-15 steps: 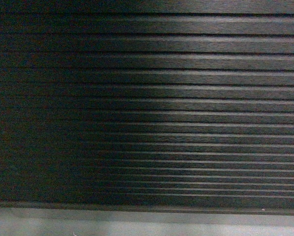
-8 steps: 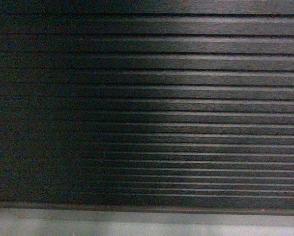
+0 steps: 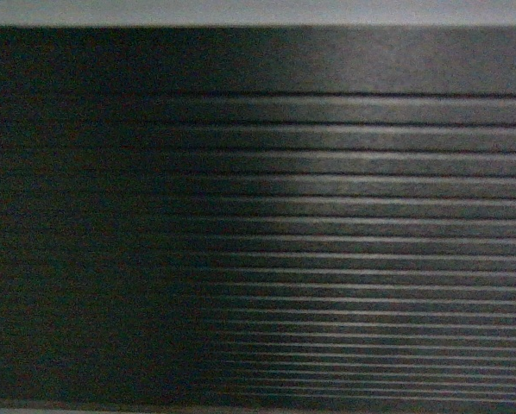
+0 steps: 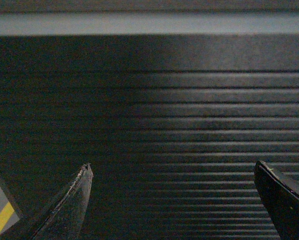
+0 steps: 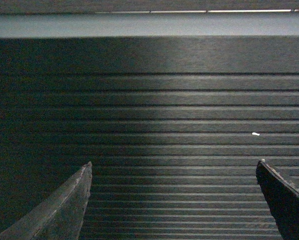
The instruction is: Place dark red mango on scale at checkout
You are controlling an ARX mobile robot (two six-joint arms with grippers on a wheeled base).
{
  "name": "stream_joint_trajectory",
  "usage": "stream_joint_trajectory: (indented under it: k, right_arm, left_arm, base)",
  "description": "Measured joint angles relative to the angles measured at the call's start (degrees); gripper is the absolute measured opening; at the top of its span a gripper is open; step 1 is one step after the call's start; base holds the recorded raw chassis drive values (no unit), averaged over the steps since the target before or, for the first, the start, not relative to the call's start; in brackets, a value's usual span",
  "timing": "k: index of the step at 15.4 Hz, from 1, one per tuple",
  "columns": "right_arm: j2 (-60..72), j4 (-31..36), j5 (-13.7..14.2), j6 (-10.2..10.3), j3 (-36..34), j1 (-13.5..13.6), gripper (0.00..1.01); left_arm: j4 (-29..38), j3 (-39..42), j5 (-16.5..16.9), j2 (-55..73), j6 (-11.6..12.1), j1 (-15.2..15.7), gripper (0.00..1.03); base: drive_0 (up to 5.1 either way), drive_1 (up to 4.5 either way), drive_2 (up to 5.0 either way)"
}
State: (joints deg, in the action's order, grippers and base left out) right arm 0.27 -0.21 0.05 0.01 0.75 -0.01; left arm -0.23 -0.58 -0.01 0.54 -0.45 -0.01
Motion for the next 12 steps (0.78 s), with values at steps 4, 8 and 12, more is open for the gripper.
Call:
stream_joint_trajectory:
  k: [4,8,12]
  right_arm:
    - [0.00,0.00,0.00,0.00,0.00,0.00,0.98]
    - [0.00,-0.02,-0.04,-0.04,0.00,0.00,0.98]
    - [0.00,0.04,-0.04,-0.04,0.00,0.00,0.98]
  left_arm:
    - [0.02,0.00,0.02,0.00,0.09,0.00,0.98]
    - [0.02,0.00,-0.04,0.00,0.26,0.00,0.98]
    - [0.02,0.00,0.00,0.00,0.46,0.00,0.98]
  base:
    - [0.0,0.00,0.0]
    - [0.0,0.00,0.0]
    - [0.0,0.00,0.0]
